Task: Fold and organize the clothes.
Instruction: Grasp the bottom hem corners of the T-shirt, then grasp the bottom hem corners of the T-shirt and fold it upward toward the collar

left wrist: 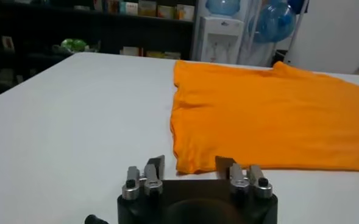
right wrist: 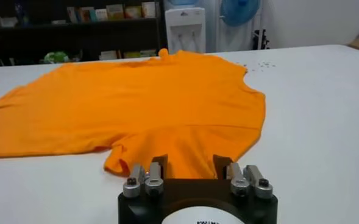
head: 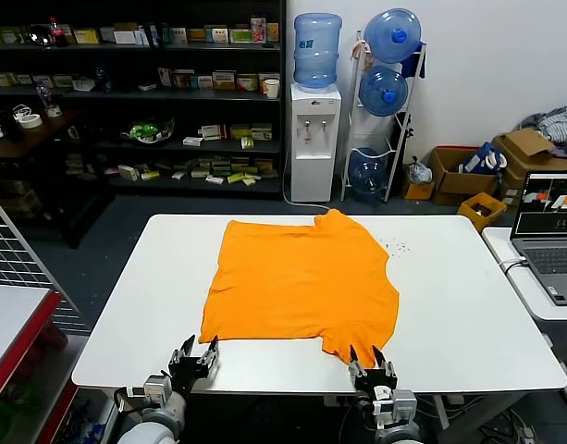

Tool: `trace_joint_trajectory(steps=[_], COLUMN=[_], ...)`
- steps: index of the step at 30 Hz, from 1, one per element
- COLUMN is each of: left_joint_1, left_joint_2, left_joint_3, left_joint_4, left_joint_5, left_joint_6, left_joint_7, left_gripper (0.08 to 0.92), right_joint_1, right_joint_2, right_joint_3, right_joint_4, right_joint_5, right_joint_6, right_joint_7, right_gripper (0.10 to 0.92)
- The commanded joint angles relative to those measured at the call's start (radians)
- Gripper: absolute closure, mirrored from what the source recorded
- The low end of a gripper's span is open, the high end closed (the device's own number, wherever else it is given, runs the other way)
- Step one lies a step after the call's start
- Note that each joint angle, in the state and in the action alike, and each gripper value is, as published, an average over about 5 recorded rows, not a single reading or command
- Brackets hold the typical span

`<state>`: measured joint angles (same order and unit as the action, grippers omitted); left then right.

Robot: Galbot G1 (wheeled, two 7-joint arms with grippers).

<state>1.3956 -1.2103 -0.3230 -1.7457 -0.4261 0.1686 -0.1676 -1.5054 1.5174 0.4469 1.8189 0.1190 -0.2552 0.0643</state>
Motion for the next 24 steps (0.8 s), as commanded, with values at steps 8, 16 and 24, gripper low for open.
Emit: trace_joint_trajectory(steps=[8, 16, 24], left_joint_1=[-0.021, 0.054, 0.262], left_joint_2=[-0.004, 0.025, 0.044], left_joint_3=[0.012, 0.022, 0.012], left_joint_4=[0.019, -0.122, -0.296], left_joint_5=[-0.001, -0.02, -0.03], left_joint_6=[0.0, 0.01, 0.012], left_joint_7=[0.001, -0.025, -0.071], left_gripper=[0.729, 0.9, 0.9], right_joint_1=[-0.022, -0.189, -0.379], right_joint_2=[-0.003, -0.091, -0.138], right_joint_3=[-0.001, 0.0, 0.042], right_joint_4=[0.025, 0.161, 0.275], right_joint_5=[0.013, 0.086, 0.068], right_joint_6=[0.004, -0.001, 0.071], right_joint_7=[0.021, 0.054, 0.041], right_gripper=[0.854, 0.901, 0.901])
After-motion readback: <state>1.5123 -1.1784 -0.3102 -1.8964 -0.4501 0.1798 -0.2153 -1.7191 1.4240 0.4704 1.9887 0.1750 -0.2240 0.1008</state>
